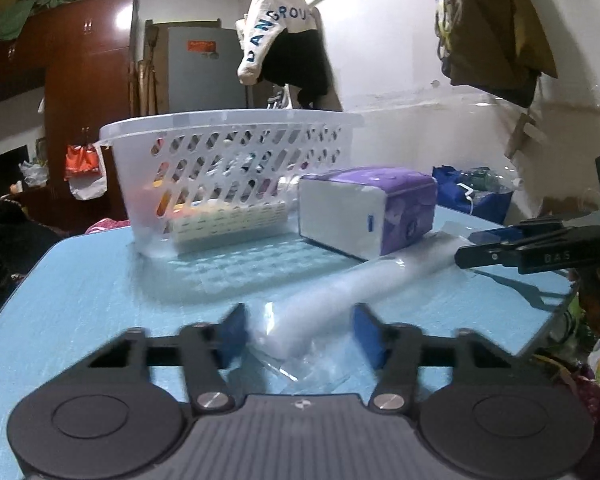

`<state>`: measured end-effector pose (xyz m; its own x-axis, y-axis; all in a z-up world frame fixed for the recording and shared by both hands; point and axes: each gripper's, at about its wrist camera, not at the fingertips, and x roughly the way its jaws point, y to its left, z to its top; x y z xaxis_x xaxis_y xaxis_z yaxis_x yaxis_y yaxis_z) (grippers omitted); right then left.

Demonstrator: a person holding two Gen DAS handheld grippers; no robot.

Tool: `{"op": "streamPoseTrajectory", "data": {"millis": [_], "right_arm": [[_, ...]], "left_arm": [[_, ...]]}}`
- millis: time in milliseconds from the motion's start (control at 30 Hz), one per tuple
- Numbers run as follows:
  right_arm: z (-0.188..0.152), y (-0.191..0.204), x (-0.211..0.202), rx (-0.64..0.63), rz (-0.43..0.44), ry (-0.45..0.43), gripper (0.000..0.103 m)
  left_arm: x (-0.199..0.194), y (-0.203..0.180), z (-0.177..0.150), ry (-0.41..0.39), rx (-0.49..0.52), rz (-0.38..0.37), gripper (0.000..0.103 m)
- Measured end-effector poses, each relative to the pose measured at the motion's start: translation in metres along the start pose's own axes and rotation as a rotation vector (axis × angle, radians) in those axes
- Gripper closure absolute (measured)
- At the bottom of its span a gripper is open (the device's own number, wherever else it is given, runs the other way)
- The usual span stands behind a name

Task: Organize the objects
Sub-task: 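Pinch the clear plastic bag with both tools, then lift the plastic bag with both tools and drop it into the basket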

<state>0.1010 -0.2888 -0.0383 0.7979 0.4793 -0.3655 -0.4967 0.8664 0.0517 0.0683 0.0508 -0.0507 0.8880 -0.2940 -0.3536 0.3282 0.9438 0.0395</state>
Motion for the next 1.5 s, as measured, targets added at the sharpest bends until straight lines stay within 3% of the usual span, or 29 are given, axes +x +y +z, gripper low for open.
{"op": "streamPoseTrajectory", "data": {"millis": [33, 167, 367, 900, 1133, 1367, 1500], "right_arm": [[-0.001, 0.000, 0.000, -0.001, 0.001, -0.001, 0.053], [-0.003, -0.005, -0.005, -0.012, 0.025, -0.011, 0.071], [-0.005, -0.009, -0.011, -0.008, 0.059, -0.030, 0.086], [0.000, -0.002, -0.024, -0.016, 0.044, -0.066, 0.091], [0.011, 0.002, -0.040, -0.023, 0.061, -0.111, 0.091], [0.049, 0.010, -0.051, -0.068, 0.066, -0.188, 0.091], [0.091, 0.011, -0.041, -0.088, 0.063, -0.237, 0.092]], "left_arm": [[0.000, -0.001, 0.000, -0.004, -0.002, 0.001, 0.062], [0.001, -0.002, -0.002, -0.016, 0.001, -0.007, 0.069], [-0.003, 0.000, -0.001, -0.032, -0.008, -0.027, 0.076], [-0.016, -0.009, 0.004, -0.082, 0.044, -0.051, 0.076], [-0.039, -0.009, 0.018, -0.159, 0.066, -0.053, 0.076], [-0.048, 0.000, 0.055, -0.253, 0.083, -0.012, 0.076], [-0.036, 0.014, 0.090, -0.300, 0.085, 0.027, 0.076]]}}
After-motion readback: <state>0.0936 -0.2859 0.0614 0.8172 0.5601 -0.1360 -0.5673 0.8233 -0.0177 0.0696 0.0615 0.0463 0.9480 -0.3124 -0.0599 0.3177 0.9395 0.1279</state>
